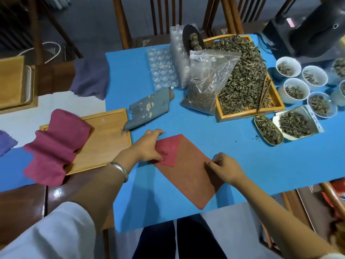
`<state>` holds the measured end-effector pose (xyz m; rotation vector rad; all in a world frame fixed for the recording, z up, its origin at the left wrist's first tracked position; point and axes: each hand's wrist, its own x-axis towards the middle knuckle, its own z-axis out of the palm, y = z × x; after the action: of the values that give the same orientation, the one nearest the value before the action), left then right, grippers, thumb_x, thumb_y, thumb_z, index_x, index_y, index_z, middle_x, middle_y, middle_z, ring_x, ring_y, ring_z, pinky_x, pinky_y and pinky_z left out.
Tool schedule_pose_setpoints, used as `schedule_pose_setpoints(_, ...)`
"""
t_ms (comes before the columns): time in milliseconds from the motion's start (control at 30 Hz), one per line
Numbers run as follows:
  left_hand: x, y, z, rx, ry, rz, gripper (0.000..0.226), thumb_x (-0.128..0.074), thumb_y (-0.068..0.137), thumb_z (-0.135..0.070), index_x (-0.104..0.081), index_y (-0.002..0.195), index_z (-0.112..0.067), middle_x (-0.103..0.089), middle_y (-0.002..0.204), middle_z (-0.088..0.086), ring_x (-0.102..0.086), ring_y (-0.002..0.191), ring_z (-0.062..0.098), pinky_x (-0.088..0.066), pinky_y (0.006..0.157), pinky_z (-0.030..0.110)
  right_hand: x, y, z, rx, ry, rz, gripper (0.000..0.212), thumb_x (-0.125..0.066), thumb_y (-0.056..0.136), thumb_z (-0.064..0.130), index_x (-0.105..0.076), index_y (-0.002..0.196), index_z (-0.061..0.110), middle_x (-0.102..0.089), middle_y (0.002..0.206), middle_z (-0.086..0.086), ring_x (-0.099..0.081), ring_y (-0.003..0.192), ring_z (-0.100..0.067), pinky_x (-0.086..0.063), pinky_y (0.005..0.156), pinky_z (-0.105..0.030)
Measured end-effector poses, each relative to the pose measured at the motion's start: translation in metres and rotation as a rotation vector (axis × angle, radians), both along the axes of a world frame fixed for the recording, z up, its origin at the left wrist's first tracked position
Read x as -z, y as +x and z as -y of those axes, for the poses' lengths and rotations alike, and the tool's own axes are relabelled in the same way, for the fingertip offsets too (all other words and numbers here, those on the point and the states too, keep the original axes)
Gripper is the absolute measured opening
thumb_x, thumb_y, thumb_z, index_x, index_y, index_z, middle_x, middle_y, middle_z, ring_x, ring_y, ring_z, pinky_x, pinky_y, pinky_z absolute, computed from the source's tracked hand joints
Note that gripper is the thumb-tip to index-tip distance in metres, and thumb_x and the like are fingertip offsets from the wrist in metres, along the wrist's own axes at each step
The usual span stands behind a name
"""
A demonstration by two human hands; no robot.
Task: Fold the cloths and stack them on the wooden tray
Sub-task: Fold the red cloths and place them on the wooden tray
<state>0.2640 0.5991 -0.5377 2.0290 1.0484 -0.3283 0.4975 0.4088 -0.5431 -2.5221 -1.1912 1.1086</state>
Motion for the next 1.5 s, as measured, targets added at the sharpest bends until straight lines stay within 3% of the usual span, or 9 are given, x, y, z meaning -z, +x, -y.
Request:
schedule_pose_setpoints(133, 0.003, -0.022, 0.004, -0.099, 0.071, 0.058, 0.085, -0.078, 0.067, -0.020, -0.036, 0.140, -0.019, -0.046, 0.130, 0.012, -0.048, 0.122, 0.024, -0.041, 0.103, 0.032, -0.016, 0.001, -0.020, -0.246, 0.138, 0.223, 0.035, -0.059, 0.086, 0.044, -0.053, 0.100, 0.012, -0.059, 0.101, -0.009, -0.058, 0.093, -0.031, -0.049, 0.069, -0.039)
schedule_pose_setpoints(367, 0.000, -0.049, 0.010, -0.296, 0.056, 0.199, 0.039, -0.066, 0.081, -0.004, -0.058, 0.120, -0.005, -0.062, 0.115, 0.015, -0.060, 0.104, 0.022, -0.043, 0.091, 0.021, -0.024, -0.035, -0.095, -0.737, 0.207, -0.041, 0.031, -0.065, 0.082, 0.028, -0.056, 0.109, 0.016, -0.057, 0.101, -0.005, -0.058, 0.097, -0.025, -0.046, 0.080, -0.035)
schedule_pose_setpoints(667, 0.010, -0.057, 0.036, -0.609, -0.040, 0.400, 0.031, -0.059, 0.077, 0.004, -0.066, 0.097, -0.018, -0.070, 0.094, 0.001, -0.068, 0.082, 0.014, -0.052, 0.070, 0.024, -0.002, -0.049, -0.101, -1.105, 0.267, 0.211, 0.063, -0.061, 0.072, 0.057, -0.055, 0.120, 0.017, -0.050, 0.110, -0.011, -0.050, 0.098, -0.030, -0.045, 0.083, -0.038)
schedule_pose_setpoints(767, 0.012, -0.054, 0.047, -0.904, -0.210, 0.509, 0.031, -0.056, 0.084, 0.010, -0.061, 0.095, -0.019, -0.065, 0.095, 0.012, -0.068, 0.060, 0.014, -0.052, 0.054, 0.020, 0.000, -0.051, -0.092, -1.091, 0.305, 0.257, 0.064, -0.060, 0.072, 0.060, -0.057, 0.120, 0.018, -0.052, 0.113, -0.011, -0.049, 0.100, -0.031, -0.044, 0.085, -0.038)
schedule_pose_setpoints(900, 0.007, -0.050, 0.050, -1.036, -0.297, 0.595, 0.030, -0.053, 0.088, 0.010, -0.059, 0.097, -0.017, -0.062, 0.092, 0.008, -0.067, 0.057, 0.007, -0.055, 0.059, 0.017, 0.002, -0.055, -0.083, -1.010, 0.435, 0.256, 0.036, -0.062, 0.080, 0.038, -0.066, 0.105, 0.013, -0.060, 0.104, -0.014, -0.057, 0.093, -0.035, -0.042, 0.093, -0.042)
schedule_pose_setpoints(1133, -0.002, -0.052, 0.053, -0.881, -0.322, 0.543, 0.029, -0.078, 0.075, -0.005, -0.068, 0.099, -0.016, -0.068, 0.102, 0.008, -0.067, 0.087, 0.018, -0.056, 0.080, 0.026, -0.006, -0.046, -0.075, -0.657, 0.548, -0.005, 0.011, -0.067, 0.083, 0.012, -0.070, 0.092, 0.006, -0.066, 0.087, -0.012, -0.063, 0.085, -0.032, -0.048, 0.084, -0.041)
schedule_pose_setpoints(1267, -0.003, -0.052, 0.062, -0.726, -0.210, 0.490, 0.039, -0.079, 0.068, 0.006, -0.068, 0.097, -0.017, -0.061, 0.113, 0.006, -0.071, 0.083, 0.016, -0.057, 0.080, 0.025, -0.015, -0.028, -0.069, -0.596, 0.545, -0.019, 0.012, -0.066, 0.084, 0.012, -0.070, 0.093, 0.007, -0.067, 0.088, -0.011, -0.063, 0.084, -0.030, -0.050, 0.077, -0.040)
schedule_pose_setpoints(1367, -0.005, -0.045, 0.067, -0.731, -0.044, 0.491, 0.027, -0.078, 0.073, -0.003, -0.071, 0.077, -0.029, -0.064, 0.099, 0.000, -0.065, 0.066, 0.003, -0.051, 0.068, 0.015, -0.022, -0.016, -0.066, -0.586, 0.524, -0.005, 0.014, -0.064, 0.086, 0.015, -0.070, 0.097, 0.010, -0.066, 0.091, -0.009, -0.064, 0.088, -0.027, -0.050, 0.076, -0.039)
schedule_pose_setpoints(1500, -0.004, -0.043, 0.079, -0.669, -0.054, 0.435, 0.007, -0.076, 0.074, -0.029, -0.070, 0.072, -0.031, -0.065, 0.060, 0.002, -0.049, 0.050, 0.014, -0.039, 0.051, 0.025, -0.032, -0.007, -0.061, -0.610, 0.501, 0.020, 0.015, -0.063, 0.088, 0.019, -0.070, 0.099, 0.012, -0.066, 0.096, -0.007, -0.063, 0.094, -0.026, -0.052, 0.076, -0.041)
